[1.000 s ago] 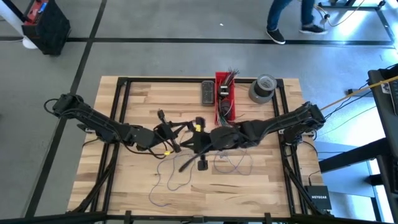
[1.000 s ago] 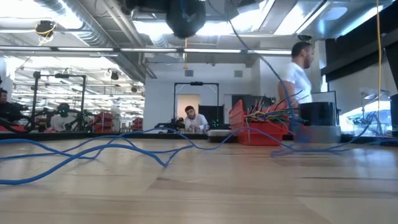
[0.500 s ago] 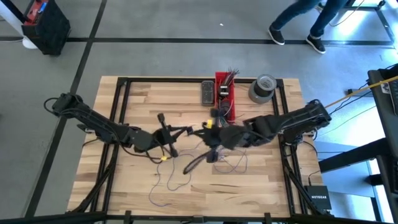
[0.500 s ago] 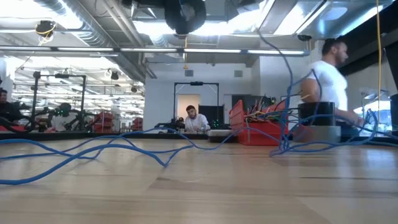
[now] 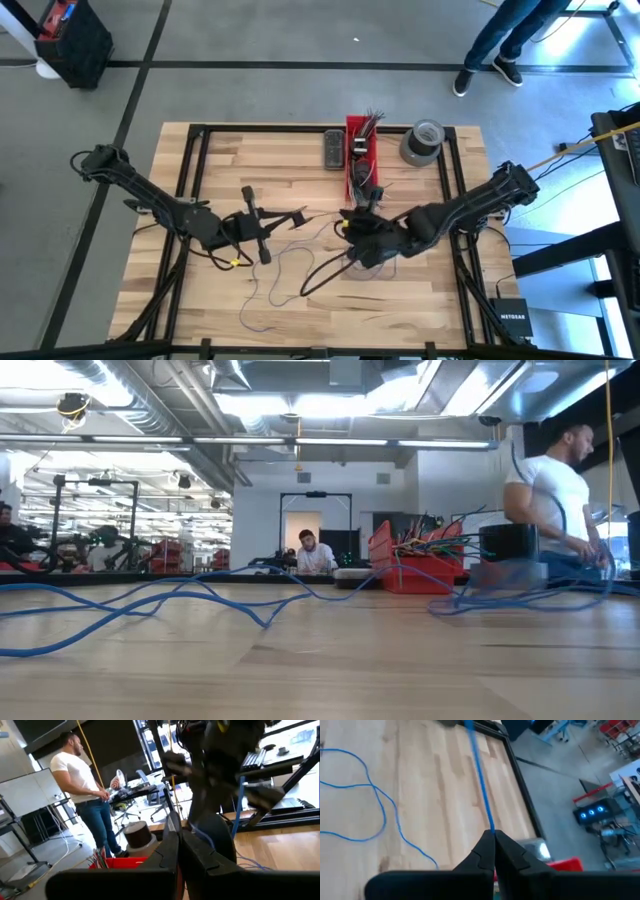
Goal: Coil cords
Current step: Coil the blue wire into the black spool
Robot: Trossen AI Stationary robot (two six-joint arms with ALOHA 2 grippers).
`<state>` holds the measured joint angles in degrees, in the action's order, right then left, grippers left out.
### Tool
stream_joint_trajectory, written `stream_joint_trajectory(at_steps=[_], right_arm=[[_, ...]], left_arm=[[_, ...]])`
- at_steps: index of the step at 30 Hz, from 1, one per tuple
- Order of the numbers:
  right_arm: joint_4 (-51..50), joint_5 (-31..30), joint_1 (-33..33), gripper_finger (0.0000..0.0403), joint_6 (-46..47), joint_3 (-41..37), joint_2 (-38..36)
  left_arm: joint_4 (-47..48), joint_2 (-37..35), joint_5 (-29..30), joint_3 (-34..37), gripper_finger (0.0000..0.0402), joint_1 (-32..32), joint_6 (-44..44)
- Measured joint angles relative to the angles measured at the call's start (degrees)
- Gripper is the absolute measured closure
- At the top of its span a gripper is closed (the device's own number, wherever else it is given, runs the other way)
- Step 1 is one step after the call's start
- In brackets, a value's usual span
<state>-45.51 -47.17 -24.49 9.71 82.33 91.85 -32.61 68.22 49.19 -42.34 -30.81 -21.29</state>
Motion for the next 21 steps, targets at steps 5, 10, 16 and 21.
stream_joint_trajectory(at_steps=[5,10,16,21], right_arm=[[32.27,0.13,0.92,0.04,-11.34,-16.5,0.03],[60.65,0.79,3.28,0.04,-21.34,-26.49,0.07],[73.92,10.9,7.25,0.04,-24.42,-28.37,2.27],[84.34,17.15,7.65,0.04,-24.57,-28.38,7.47]], left_arm=[[-1.4,0.03,-5.29,0.03,0.0396,1.43,2.69],[-2.09,0.62,-11.39,0.01,0.0396,3.9,7.16],[-4.5,2.41,-16.67,-0.08,0.0399,6.11,9.1],[-6.45,2.83,-17.07,-0.1,0.04,6.79,8.44]])
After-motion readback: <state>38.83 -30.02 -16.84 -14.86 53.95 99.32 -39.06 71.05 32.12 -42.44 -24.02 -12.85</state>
